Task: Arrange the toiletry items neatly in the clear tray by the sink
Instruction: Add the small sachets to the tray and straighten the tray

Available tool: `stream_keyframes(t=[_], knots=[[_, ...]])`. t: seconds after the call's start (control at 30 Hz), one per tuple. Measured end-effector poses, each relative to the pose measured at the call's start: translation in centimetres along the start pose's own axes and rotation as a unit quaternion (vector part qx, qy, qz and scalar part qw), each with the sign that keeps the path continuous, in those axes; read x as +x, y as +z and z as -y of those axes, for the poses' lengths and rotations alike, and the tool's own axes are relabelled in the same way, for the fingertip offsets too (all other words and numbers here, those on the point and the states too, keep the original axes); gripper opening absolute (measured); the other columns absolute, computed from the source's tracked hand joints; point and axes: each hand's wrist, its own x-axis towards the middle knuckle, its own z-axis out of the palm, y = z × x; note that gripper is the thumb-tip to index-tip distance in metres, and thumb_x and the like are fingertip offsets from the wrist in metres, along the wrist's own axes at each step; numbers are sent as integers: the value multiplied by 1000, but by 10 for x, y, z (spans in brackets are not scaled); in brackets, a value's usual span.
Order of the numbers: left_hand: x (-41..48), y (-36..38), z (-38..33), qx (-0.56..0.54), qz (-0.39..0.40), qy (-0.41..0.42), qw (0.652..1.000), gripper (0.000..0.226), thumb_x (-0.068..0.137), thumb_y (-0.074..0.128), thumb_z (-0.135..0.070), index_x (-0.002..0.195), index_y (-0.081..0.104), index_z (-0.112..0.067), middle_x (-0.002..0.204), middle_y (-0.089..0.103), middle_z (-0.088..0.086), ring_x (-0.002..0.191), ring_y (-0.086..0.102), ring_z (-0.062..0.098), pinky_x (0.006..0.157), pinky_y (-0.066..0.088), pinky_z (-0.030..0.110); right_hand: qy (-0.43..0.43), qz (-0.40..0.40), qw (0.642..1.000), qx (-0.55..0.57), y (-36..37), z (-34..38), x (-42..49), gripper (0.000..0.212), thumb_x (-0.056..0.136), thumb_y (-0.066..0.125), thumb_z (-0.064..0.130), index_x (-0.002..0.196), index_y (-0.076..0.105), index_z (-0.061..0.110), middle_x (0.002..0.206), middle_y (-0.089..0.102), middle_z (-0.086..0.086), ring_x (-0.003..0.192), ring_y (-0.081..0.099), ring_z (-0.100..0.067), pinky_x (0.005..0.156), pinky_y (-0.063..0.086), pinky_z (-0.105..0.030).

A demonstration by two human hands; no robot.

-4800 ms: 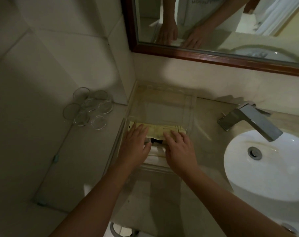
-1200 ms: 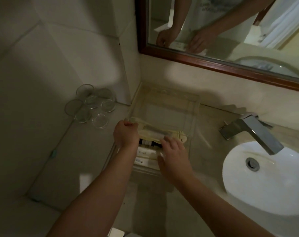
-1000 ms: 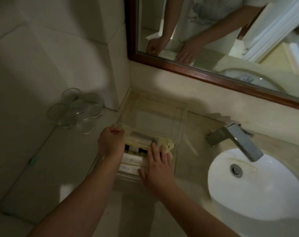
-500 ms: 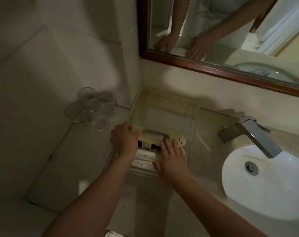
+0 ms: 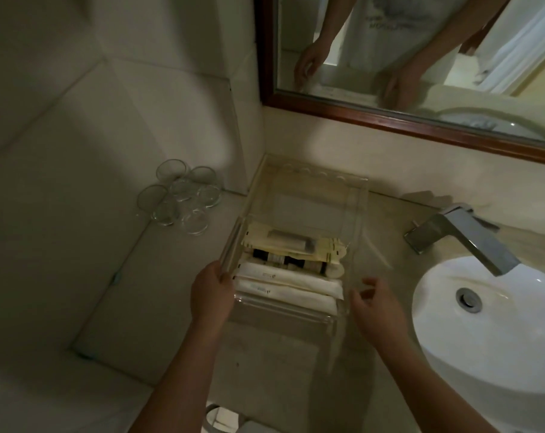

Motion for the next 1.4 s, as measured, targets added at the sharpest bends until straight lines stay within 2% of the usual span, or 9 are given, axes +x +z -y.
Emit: stream_keyframes(t=[0.17, 0.27, 0.37, 0.57, 0.87, 1.03, 1.13, 1.27, 1.4], knots=[[-1, 2, 4, -157, 41, -103, 981, 24, 88, 55, -8, 85, 69, -28, 85, 67, 8, 75, 65, 27, 76, 58, 47, 36, 125, 989, -71, 6, -3, 2, 50, 93, 45, 56, 134, 50, 26, 110, 69, -2, 86, 68, -17, 84, 57, -42], [-3, 0, -3, -217, 24, -121, 968, 26, 90, 54, 1, 112, 65, -7, 74, 60, -2, 65, 60, 19, 71, 57, 39, 24, 116, 992, -44, 9, -3, 2, 34, 95, 48, 47, 124, 55, 30, 100, 71, 1, 81, 69, -15, 81, 57, -41], [-3, 2, -1, -232, 4, -121, 965, 25, 89, 56, 3, 110, 68, -3, 72, 62, -2, 62, 60, 17, 69, 56, 38, 2, 92, 996, -22, 12, -6, -2, 15, 95, 51, 41, 102, 62, 32, 82, 71, 7, 73, 70, -11, 73, 58, -39], [5, 5, 7, -240, 5, -122, 963, 22, 84, 61, -9, 100, 74, -18, 93, 74, 2, 82, 70, 19, 80, 59, 45, -21, 47, 998, 36, 18, -6, -5, 18, 95, 55, 33, 89, 69, 24, 69, 70, 3, 62, 68, -11, 54, 51, -26], [7, 13, 3, -230, -2, -114, 967, 30, 86, 57, -8, 114, 68, -12, 112, 70, 6, 103, 65, 21, 96, 51, 44, -34, 30, 999, 14, 12, 1, 10, 24, 96, 54, 26, 79, 68, 16, 66, 68, -4, 64, 66, -20, 56, 51, -30], [12, 18, 4, -242, 13, -121, 963, 27, 83, 58, -9, 94, 74, -28, 93, 75, -2, 88, 70, 19, 83, 57, 44, -45, 21, 999, -6, 11, 6, 20, 21, 96, 54, 24, 84, 68, 15, 67, 68, -4, 64, 66, -20, 61, 54, -34], [14, 16, -2, -249, 10, -120, 961, 29, 83, 58, -7, 104, 73, -20, 95, 74, 3, 80, 72, 20, 76, 60, 44, -51, 7, 998, -43, 13, 8, 29, 20, 95, 52, 25, 95, 68, 13, 70, 68, -6, 66, 66, -22, 65, 57, -39], [12, 17, -3, -245, 2, -121, 962, 28, 86, 58, -2, 109, 71, -13, 98, 73, 5, 79, 70, 20, 73, 60, 37, -49, -45, 995, -70, 17, 8, 19, 41, 94, 56, 35, 130, 51, 15, 113, 62, -6, 98, 61, -20, 83, 53, -36], [14, 18, 1, -223, -19, -109, 969, 25, 85, 59, -1, 105, 72, -10, 95, 73, 5, 83, 70, 21, 79, 59, 41, -201, -125, 967, -92, 21, 24, 9, 36, 89, 63, 31, 124, 58, 22, 114, 57, -3, 105, 53, -18, 85, 43, -29]])
